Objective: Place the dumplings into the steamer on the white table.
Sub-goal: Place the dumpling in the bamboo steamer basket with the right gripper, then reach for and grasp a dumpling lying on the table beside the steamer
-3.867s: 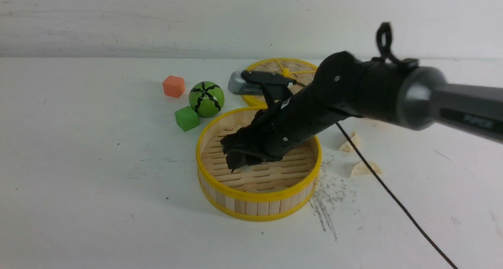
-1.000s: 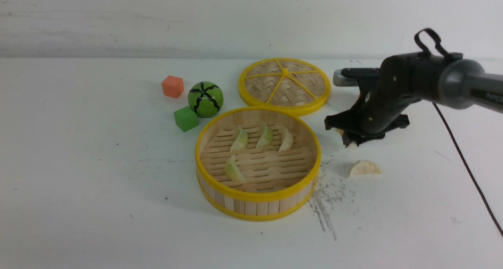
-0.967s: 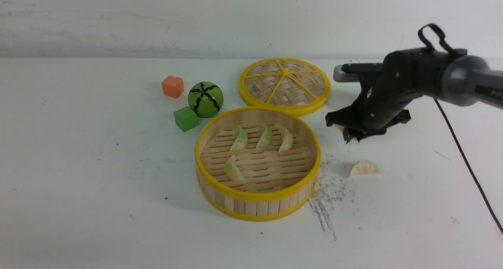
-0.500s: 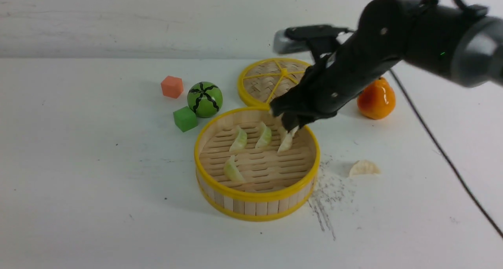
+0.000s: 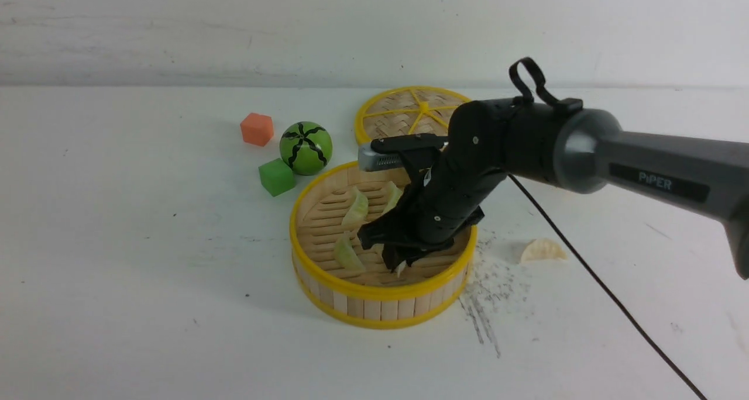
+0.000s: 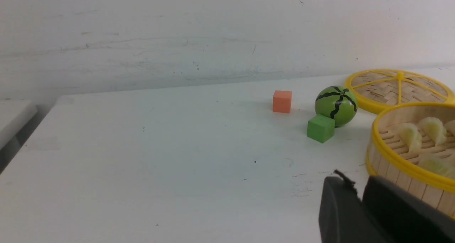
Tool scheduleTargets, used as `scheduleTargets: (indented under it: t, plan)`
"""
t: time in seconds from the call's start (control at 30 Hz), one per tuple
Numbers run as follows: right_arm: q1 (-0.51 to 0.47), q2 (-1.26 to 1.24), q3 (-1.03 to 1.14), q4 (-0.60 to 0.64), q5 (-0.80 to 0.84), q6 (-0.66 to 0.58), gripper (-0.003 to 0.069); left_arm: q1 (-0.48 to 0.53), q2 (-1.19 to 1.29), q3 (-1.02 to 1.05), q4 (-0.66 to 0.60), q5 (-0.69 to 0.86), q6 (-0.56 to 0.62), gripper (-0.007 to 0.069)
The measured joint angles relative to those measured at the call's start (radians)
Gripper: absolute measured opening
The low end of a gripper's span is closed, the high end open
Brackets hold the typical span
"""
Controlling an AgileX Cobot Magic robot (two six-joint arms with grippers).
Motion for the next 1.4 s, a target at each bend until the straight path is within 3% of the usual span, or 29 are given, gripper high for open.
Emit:
scheduleTargets:
  t: [0.1, 0.27, 0.43, 0.5, 0.67, 0.87, 1.17, 1.4]
  plan:
    - [0.0, 0.0, 0.0, 0.029, 0.0, 0.002, 0.0349, 0.0, 0.0, 0.0, 0.0, 0.0, 0.0, 0.0093]
    - [-0.001, -0.038, -0.007, 0.007, 0.036, 0.003, 0.0496, 0.0, 0.0, 0.0, 0.0, 0.0, 0.0, 0.0093]
    - [-0.024, -0.138, -0.061, -0.106, 0.146, -0.061, 0.055, 0.0, 0.0, 0.0, 0.0, 0.0, 0.0, 0.0093]
    - [-0.057, -0.217, -0.085, -0.218, 0.217, -0.173, 0.055, 0.0, 0.0, 0.0, 0.0, 0.0, 0.0, 0.0093]
    - [-0.144, -0.255, -0.09, -0.339, 0.318, -0.314, 0.0524, 0.0, 0.001, 0.002, 0.0, -0.002, 0.0, 0.0093]
    - [-0.298, -0.126, -0.089, -0.233, 0.379, -0.39, 0.0507, 0.0, 0.006, 0.026, 0.016, -0.02, 0.0, 0.0093]
    - [-0.327, -0.011, -0.089, -0.12, 0.323, -0.514, 0.0496, 0.0, 0.006, 0.03, 0.024, -0.031, 0.0, 0.0093]
    - [-0.329, 0.067, -0.094, -0.136, 0.31, -0.532, 0.0365, 0.0, 0.007, 0.03, 0.027, -0.031, 0.0, 0.0093]
